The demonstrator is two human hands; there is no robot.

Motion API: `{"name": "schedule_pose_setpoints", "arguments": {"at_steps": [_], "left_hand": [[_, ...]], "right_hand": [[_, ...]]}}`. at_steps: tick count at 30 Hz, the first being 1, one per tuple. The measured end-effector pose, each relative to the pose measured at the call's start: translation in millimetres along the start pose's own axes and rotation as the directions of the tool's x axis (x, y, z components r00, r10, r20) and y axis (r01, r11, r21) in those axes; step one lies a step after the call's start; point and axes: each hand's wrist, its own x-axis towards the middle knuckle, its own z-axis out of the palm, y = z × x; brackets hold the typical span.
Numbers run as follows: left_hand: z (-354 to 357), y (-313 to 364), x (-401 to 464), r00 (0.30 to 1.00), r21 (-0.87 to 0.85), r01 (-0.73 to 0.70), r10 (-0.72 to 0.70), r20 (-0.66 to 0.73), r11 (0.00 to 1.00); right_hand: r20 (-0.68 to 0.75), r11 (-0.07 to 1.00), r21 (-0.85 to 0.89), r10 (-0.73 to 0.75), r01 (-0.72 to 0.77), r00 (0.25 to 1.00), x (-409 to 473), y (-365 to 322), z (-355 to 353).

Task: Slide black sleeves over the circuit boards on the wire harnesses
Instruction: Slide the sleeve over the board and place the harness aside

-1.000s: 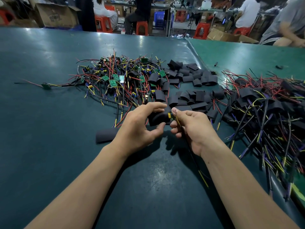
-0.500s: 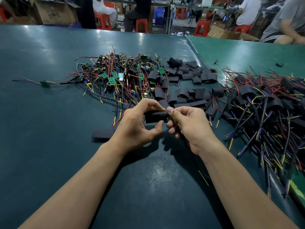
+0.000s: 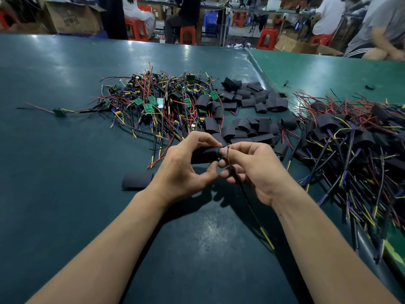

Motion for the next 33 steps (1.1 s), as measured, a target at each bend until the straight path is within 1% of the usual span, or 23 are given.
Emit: {"name": "schedule_pose_setpoints", "arguments": {"at_steps": [2, 4, 6, 8, 9, 12, 15, 18, 21, 23, 25, 26, 30, 33], "left_hand": [[0.8, -1.2, -0.6, 1.0, -0.001, 0.0, 0.0, 0.002, 1.0], [0.6, -1.3, -0.6, 1.0, -0.017, 0.005, -0.005, 0.013, 1.0], [1.2, -1.4, 0.3, 0.998, -0.001, -0.009, 0.009, 0.059, 1.0], [1.1, -3.9, 2.2, 0.993, 0.077, -0.008, -0.001, 0.116, 0.997], [0.6, -5.3, 3.0, 0.993, 0.12, 0.007, -0.021, 0.115, 0.993], [-2.4, -6.8, 4.8, 0.996, 0.234, 0.069, -0.081, 0.043, 0.97], [-0.6, -8.0, 4.9, 0.993, 0.375, 0.058, -0.092, 0.074, 0.925], [-1.1, -9.8, 5.5, 0.99, 0.41, 0.088, -0.124, 0.061, 0.908], [-2.8, -8.3, 5.5, 0.994, 0.456, 0.064, -0.099, 0.054, 0.888], [-0.5, -5.1, 5.4, 0.995, 0.499, 0.027, -0.073, 0.072, 0.866], [2.7, -4.2, 5.5, 0.996, 0.535, 0.018, -0.06, 0.061, 0.845], [2.9, -4.5, 5.6, 0.996, 0.539, 0.032, -0.074, 0.057, 0.841], [0.3, -8.5, 4.9, 0.984, 0.537, 0.101, -0.162, 0.068, 0.837], [-0.1, -6.4, 5.1, 0.99, 0.558, 0.06, -0.123, 0.076, 0.828]], "right_hand": [[0.017, 0.999, -0.026, -0.028, 0.028, 0.999, -0.4, 0.9, 0.1], [0.023, 0.993, -0.092, -0.078, 0.08, 0.997, -1.2, 1.0, -0.1], [0.008, 0.987, -0.123, -0.102, 0.102, 0.995, -0.9, 1.3, 1.0], [0.002, 0.992, -0.094, -0.09, 0.09, 0.996, 0.5, 1.4, 2.6], [0.002, 0.993, -0.077, -0.085, 0.085, 0.996, 1.2, 1.2, 2.8], [0.003, 0.995, -0.057, -0.082, 0.082, 0.997, 1.8, 0.5, 1.7], [0.036, 0.989, -0.079, -0.126, 0.128, 0.991, 1.6, 3.1, 3.6], [0.083, 0.972, -0.143, -0.177, 0.187, 0.981, 1.1, 6.4, 7.2], [0.051, 0.945, -0.226, -0.231, 0.236, 0.972, 2.0, 8.3, 8.8], [0.004, 0.958, -0.2, -0.208, 0.205, 0.978, 3.8, 9.0, 9.0], [-0.025, 0.971, -0.158, -0.187, 0.181, 0.982, 4.7, 9.8, 9.5], [-0.013, 0.966, -0.166, -0.203, 0.198, 0.979, 4.1, 10.3, 10.3], [0.132, 0.916, -0.241, -0.295, 0.32, 0.946, 0.7, 14.3, 17.2], [0.119, 0.914, -0.249, -0.301, 0.321, 0.946, 2.3, 14.3, 16.5]]}}
